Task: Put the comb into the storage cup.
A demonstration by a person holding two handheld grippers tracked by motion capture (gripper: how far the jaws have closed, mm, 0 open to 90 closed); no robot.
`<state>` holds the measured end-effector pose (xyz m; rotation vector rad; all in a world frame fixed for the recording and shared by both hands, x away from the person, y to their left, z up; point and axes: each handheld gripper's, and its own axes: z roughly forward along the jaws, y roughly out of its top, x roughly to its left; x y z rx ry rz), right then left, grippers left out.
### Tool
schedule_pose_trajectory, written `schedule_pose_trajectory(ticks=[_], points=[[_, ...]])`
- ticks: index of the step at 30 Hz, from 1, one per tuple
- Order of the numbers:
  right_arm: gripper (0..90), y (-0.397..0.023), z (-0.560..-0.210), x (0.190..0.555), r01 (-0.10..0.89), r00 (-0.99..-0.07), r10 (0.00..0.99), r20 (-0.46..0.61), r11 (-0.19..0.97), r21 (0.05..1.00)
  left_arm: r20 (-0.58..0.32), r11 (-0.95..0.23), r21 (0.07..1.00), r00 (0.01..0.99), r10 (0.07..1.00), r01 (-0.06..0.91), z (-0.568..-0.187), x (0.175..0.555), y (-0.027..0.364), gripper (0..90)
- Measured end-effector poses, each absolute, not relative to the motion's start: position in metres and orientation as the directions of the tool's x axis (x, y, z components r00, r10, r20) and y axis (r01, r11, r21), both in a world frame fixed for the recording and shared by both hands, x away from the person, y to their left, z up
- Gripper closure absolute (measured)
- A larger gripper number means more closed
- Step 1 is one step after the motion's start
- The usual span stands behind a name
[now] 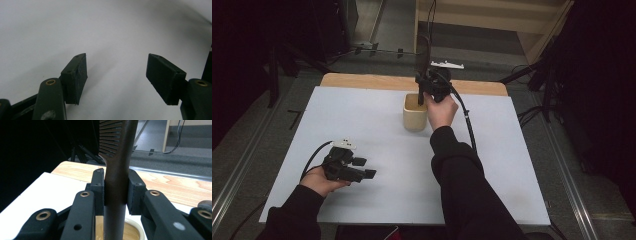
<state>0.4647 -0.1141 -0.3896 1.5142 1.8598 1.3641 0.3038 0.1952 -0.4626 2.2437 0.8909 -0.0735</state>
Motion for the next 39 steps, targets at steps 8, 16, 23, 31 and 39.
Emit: schedule_pose_trajectory(ticks=[8,16,23,31,39], points=[[70.1,-0.114,-0.399,0.462,0.528,-0.348,0.899,0.265,-0.046,0.848,-0.291,-0.513,0.599,0.764,0.576,0.615,-0.463,0.303,0.194,33.9],[70.1,-0.116,-0.408,0.460,0.536,-0.344,0.899,0.269,-0.047,0.843,-0.284,-0.514,0.602,0.765,0.578,0.611,-0.461,0.302,0.194,33.9],[70.1,-0.113,-0.413,0.459,0.546,-0.356,0.895,0.270,-0.036,0.837,-0.277,-0.503,0.612,0.761,0.587,0.611,-0.460,0.303,0.196,33.9],[70.0,-0.109,-0.423,0.457,0.556,-0.357,0.893,0.275,-0.033,0.831,-0.270,-0.506,0.613,0.763,0.587,0.606,-0.460,0.304,0.195,33.9],[56.4,-0.110,-0.425,0.457,0.558,-0.374,0.893,0.249,0.003,0.830,-0.264,-0.522,0.605,0.770,0.580,0.601,-0.461,0.305,0.192,34.0]])
